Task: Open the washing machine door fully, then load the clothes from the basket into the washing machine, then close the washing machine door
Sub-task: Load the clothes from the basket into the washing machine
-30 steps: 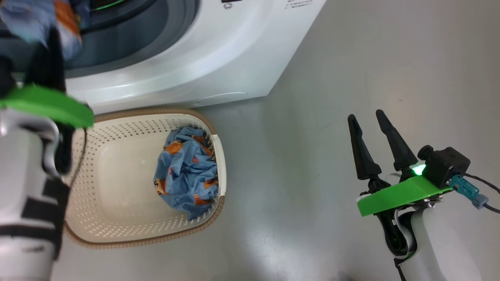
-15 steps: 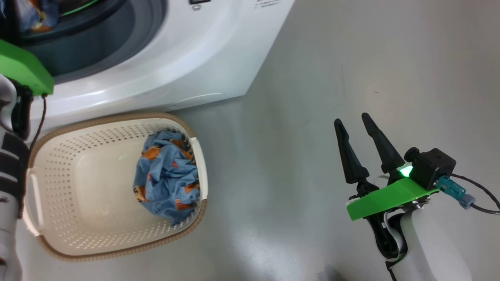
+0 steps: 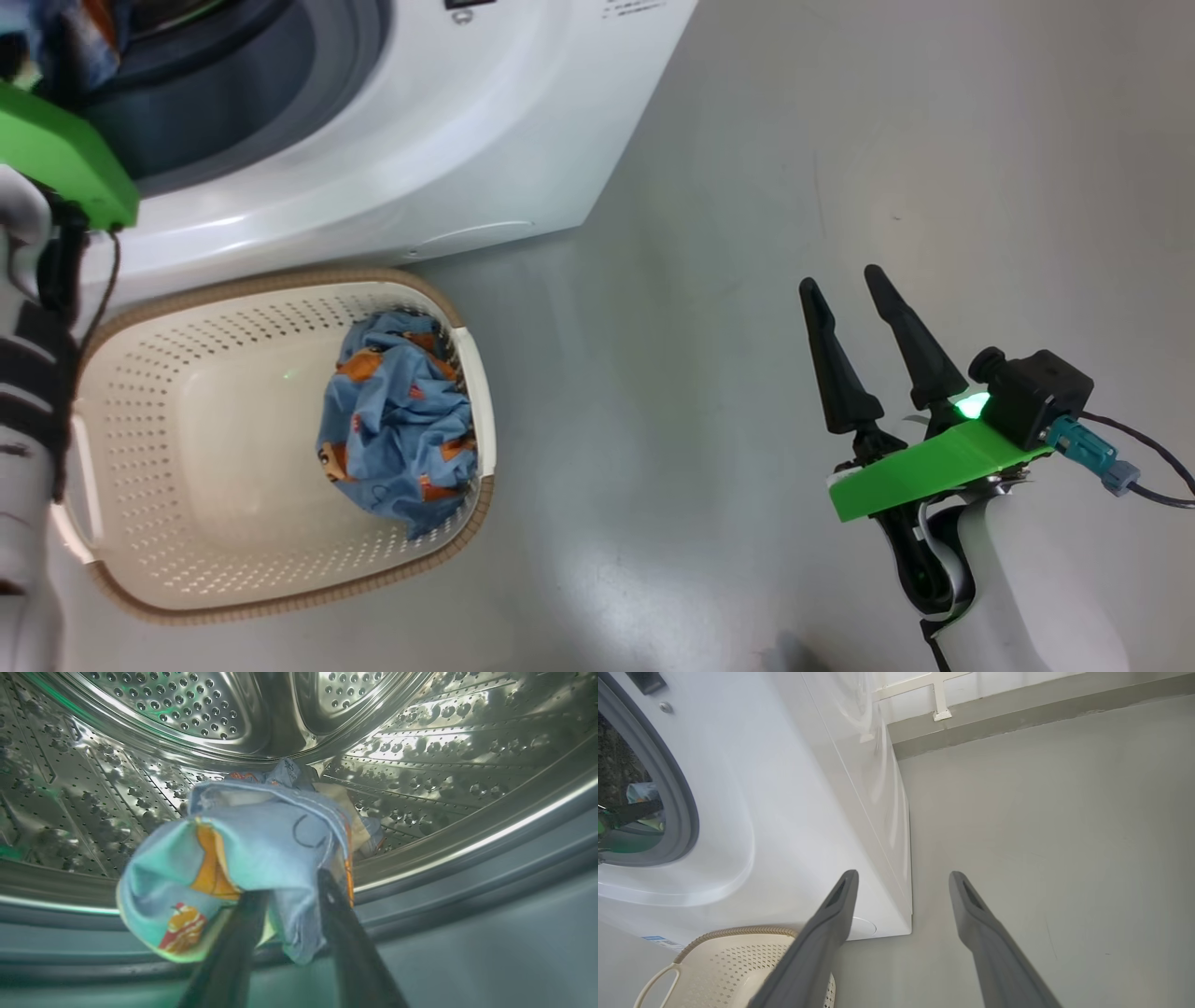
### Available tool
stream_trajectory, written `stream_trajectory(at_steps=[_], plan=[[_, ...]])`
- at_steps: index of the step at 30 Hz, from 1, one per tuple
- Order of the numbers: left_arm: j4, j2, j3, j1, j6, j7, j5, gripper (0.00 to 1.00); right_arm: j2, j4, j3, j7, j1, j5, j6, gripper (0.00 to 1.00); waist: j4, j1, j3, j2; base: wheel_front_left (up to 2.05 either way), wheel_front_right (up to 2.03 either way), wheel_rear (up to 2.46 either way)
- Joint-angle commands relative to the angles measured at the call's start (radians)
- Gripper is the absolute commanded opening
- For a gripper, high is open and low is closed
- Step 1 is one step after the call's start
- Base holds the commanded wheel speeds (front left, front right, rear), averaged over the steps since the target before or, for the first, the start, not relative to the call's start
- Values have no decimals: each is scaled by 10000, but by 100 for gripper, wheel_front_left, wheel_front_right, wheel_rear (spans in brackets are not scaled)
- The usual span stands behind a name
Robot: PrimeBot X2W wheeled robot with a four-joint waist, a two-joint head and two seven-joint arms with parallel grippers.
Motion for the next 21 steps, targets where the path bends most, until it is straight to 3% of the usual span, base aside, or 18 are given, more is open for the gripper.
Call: stream_trajectory(at_steps=[1,11,21], plan=[[-92,370,62,-72,-9,-64,-68,100,76,-210,142,-49,69,46,16,100,88,0,-57,-1,0,0,0],[-691,-81,-235,826,-12,-179,-970,100,77,-157,26,-49,105,-141,16,100,568,0,-414,-1,0,0,0],[-2691,-129,298,2686,-13,-189,-1424,100,-84,-37,-184,-49,381,-214,16,100,1015,0,-1031,-1,0,0,0]])
